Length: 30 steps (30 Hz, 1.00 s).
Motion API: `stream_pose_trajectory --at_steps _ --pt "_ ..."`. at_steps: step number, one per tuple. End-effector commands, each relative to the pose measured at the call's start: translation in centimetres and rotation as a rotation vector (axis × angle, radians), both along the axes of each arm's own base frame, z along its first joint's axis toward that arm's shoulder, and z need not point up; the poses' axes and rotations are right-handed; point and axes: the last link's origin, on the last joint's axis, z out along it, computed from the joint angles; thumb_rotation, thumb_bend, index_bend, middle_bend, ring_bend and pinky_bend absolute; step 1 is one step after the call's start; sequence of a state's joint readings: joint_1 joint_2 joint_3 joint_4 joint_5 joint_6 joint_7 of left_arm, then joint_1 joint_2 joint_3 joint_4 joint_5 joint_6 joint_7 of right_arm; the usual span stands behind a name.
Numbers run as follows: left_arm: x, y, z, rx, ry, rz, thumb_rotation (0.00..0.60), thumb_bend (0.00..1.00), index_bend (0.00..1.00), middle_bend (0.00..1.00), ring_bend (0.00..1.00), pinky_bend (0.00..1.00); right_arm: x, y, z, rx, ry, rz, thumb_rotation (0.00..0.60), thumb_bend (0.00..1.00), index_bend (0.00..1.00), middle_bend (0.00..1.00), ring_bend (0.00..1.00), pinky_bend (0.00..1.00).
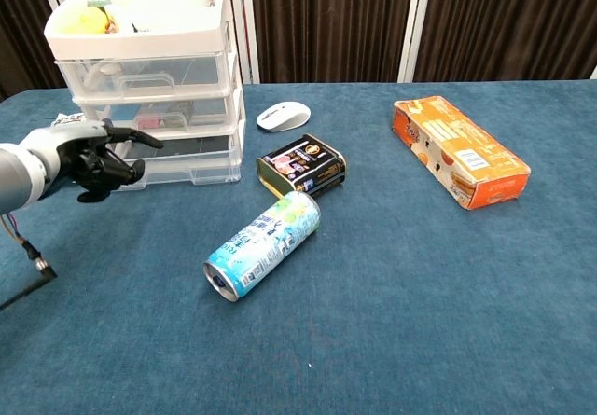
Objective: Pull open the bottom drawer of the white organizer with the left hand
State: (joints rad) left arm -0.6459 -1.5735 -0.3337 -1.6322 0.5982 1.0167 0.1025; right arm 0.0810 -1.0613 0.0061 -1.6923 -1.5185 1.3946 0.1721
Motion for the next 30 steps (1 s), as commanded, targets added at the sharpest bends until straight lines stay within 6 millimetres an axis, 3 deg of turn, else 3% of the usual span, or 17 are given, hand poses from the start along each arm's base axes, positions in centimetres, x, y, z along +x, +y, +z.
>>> stream_pose_trajectory --at_steps 1,11,19,30 --pt "0.7 2.0 0.3 0.055 0.199 -0.055 0.600 0.65 0.18 1.00 0.96 0.91 0.0 0.0 0.0 0.001 0.000 0.000 0.600 0.11 0.00 0.00 0.00 0.02" --pt "1.0 3.9 -0.8 -0.066 0.343 0.040 0.600 0.65 0.23 1.00 0.97 0.92 0.0 0.0 0.0 0.001 -0.002 0.000 0.600 0.11 0.00 0.00 0.00 0.02" --pt "1.3 3.1 -1.4 -0.135 0.349 0.055 0.600 0.65 0.30 1.00 0.97 0.92 0.0 0.0 0.1 0.000 -0.004 0.001 0.600 0.11 0.00 0.00 0.00 0.02" --pt "1.1 0.8 -0.5 -0.179 0.309 0.032 0.600 0.65 0.33 1.00 0.97 0.92 0.0 0.0 0.0 0.002 -0.001 0.002 0.600 0.11 0.00 0.00 0.00 0.02"
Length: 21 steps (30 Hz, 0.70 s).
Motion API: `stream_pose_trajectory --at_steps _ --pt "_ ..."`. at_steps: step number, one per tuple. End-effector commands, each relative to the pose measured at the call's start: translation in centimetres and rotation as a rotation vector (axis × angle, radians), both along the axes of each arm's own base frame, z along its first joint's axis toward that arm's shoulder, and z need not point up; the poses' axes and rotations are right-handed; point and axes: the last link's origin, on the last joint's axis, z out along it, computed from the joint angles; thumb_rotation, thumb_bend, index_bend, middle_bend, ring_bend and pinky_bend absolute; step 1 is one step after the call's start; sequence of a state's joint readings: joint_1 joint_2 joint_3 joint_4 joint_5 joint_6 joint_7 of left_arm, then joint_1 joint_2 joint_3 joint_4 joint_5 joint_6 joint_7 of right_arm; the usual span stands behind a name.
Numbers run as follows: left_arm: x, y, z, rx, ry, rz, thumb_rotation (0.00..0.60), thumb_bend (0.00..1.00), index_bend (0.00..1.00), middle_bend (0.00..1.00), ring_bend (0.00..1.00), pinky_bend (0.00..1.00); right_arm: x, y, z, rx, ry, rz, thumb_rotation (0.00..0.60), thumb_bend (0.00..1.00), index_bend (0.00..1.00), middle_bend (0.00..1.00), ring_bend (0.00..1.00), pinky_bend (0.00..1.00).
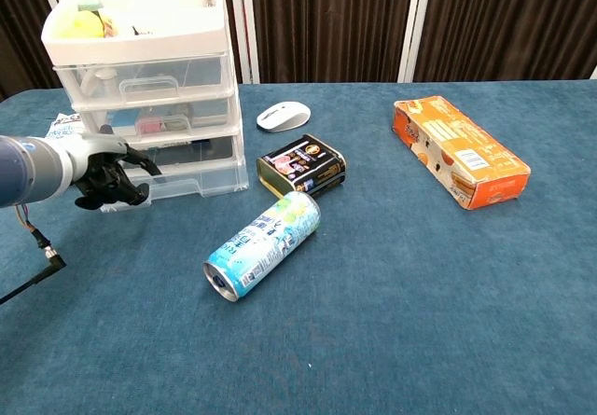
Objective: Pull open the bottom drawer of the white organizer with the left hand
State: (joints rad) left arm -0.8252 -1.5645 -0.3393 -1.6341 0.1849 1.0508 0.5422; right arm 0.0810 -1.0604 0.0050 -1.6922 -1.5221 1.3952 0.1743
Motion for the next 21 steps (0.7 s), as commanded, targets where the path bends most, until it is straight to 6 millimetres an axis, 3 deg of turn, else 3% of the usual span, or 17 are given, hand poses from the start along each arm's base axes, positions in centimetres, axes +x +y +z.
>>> stream_pose_trajectory --at_steps 1,9,13,15,21 --pt "-0.5 -0.8 0.4 -0.009 -0.013 0.002 0.600 0.65 0.33 1.00 0.97 0.92 0.0 0.0 0.0 0.001 0.001 -0.001 0.600 0.11 0.00 0.00 0.00 0.02" --pt "-0.6 -2.2 0.9 -0.032 -0.053 -0.012 0.600 0.66 0.34 1.00 0.97 0.92 0.0 0.0 -0.1 0.000 0.003 -0.003 0.600 0.11 0.00 0.00 0.00 0.02" --pt "-0.5 -2.7 1.1 -0.036 -0.060 -0.032 0.600 0.64 0.29 1.00 0.96 0.92 0.0 0.0 -0.1 0.001 0.003 -0.004 0.600 0.11 0.00 0.00 0.00 0.02" --pt "-0.6 -2.9 1.3 -0.027 -0.056 -0.047 0.600 0.59 0.23 0.99 0.95 0.92 0.0 0.0 -0.1 0.001 0.003 -0.004 0.600 0.11 0.00 0.00 0.00 0.02" --pt "-1.1 -3.1 2.0 0.011 -0.024 -0.094 0.600 0.27 0.06 0.91 0.88 0.89 0.0 0.0 -0.1 0.002 0.004 -0.005 0.600 0.11 0.00 0.00 0.00 0.02"
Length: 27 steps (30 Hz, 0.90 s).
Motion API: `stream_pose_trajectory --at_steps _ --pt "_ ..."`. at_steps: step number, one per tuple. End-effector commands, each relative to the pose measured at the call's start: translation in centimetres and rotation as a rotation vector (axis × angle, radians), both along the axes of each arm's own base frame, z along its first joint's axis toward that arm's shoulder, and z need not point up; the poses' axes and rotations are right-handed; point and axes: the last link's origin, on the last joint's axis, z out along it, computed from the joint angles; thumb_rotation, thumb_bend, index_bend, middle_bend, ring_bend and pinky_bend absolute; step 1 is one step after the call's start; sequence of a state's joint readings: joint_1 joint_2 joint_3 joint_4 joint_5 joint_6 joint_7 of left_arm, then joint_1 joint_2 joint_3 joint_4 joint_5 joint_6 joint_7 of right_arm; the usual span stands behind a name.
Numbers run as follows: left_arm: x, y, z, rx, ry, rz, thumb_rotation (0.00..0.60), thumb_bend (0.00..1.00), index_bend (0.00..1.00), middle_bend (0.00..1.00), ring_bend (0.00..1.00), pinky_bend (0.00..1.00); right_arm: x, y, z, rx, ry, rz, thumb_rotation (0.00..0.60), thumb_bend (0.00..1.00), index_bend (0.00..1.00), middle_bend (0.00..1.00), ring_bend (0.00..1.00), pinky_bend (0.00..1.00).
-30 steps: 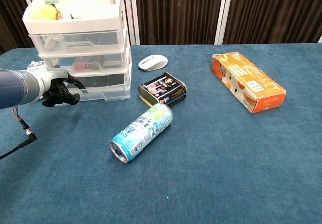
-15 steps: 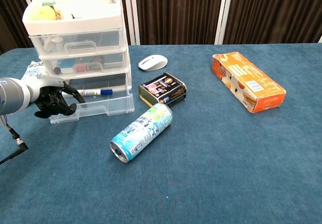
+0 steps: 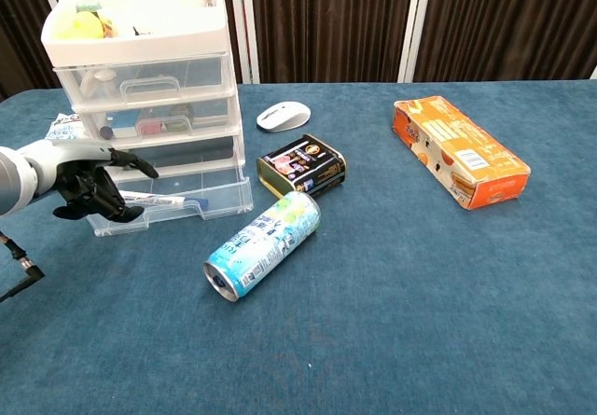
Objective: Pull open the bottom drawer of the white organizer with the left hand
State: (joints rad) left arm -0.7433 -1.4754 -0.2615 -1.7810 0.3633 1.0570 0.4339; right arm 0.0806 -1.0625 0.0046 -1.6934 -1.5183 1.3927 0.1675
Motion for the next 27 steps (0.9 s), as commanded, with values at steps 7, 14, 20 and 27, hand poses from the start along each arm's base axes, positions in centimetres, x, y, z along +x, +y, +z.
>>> stream_pose_trajectory --at_steps 7,14,20,27 --pt "-1.1 -1.0 2.0 0.053 0.065 -0.087 0.600 0.12 0.04 0.51 0.49 0.64 -0.1 0.0 0.0 0.000 0.007 -0.003 0.600 0.11 0.00 0.00 0.00 0.02" --pt "-3.1 -4.8 5.9 0.123 0.133 -0.202 0.600 0.12 0.10 0.22 0.19 0.37 -0.1 -0.1 0.1 -0.005 0.013 -0.001 0.600 0.11 0.00 0.00 0.00 0.02" --pt "-7.1 -8.3 10.4 0.292 0.276 -0.326 0.600 0.13 0.09 0.08 0.04 0.21 -0.2 -0.2 0.2 -0.018 0.025 -0.004 0.600 0.11 0.00 0.00 0.00 0.02" --pt "-12.0 -11.9 13.6 0.381 0.440 -0.389 0.600 0.10 0.00 0.00 0.00 0.09 -0.3 -0.3 0.2 -0.036 0.054 0.004 0.600 0.11 0.00 0.00 0.00 0.02"
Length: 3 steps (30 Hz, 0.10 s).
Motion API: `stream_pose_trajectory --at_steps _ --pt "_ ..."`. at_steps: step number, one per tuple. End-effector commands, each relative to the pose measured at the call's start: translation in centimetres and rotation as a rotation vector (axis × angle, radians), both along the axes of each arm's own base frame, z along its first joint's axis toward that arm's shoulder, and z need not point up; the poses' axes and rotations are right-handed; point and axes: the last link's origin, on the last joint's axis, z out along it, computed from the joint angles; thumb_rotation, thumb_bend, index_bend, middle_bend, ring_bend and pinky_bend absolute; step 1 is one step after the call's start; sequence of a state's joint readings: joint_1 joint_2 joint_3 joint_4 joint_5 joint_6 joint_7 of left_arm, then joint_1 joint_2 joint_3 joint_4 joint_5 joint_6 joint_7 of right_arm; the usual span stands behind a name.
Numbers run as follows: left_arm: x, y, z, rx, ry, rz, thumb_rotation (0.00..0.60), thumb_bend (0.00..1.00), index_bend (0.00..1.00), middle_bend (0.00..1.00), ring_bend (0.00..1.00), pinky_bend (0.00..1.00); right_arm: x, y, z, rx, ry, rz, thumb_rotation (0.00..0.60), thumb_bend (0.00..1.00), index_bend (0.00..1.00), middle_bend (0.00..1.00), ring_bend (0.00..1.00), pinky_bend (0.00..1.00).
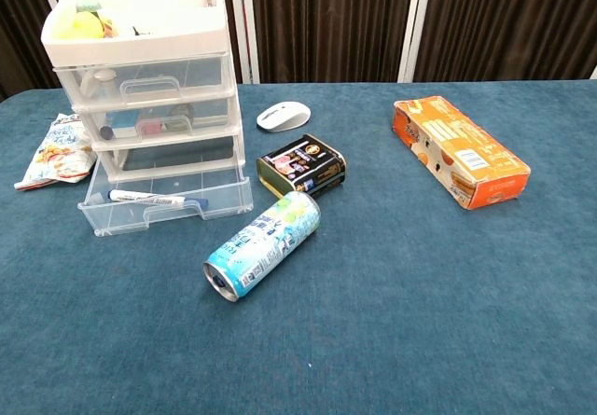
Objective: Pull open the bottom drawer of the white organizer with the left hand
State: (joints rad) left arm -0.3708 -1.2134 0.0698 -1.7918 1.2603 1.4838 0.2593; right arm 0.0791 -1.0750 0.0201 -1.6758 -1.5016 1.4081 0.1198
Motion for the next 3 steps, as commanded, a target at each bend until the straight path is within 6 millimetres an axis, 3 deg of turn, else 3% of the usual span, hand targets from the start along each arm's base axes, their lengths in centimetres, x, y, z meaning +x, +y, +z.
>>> stream_pose_trajectory --at_steps 1,3 --pt "-3.86 -3.26 2.73 0.060 0.110 -0.007 0.600 0.09 0.00 0.00 0.00 0.08 -0.09 0.09 -0.07 -0.004 0.007 0.000 0.600 0.11 0.00 0.00 0.00 0.02" --pt "-4.28 -3.73 3.12 0.072 0.124 -0.014 0.600 0.09 0.00 0.00 0.00 0.08 -0.20 0.15 -0.13 -0.005 0.011 -0.005 0.600 0.11 0.00 0.00 0.00 0.02"
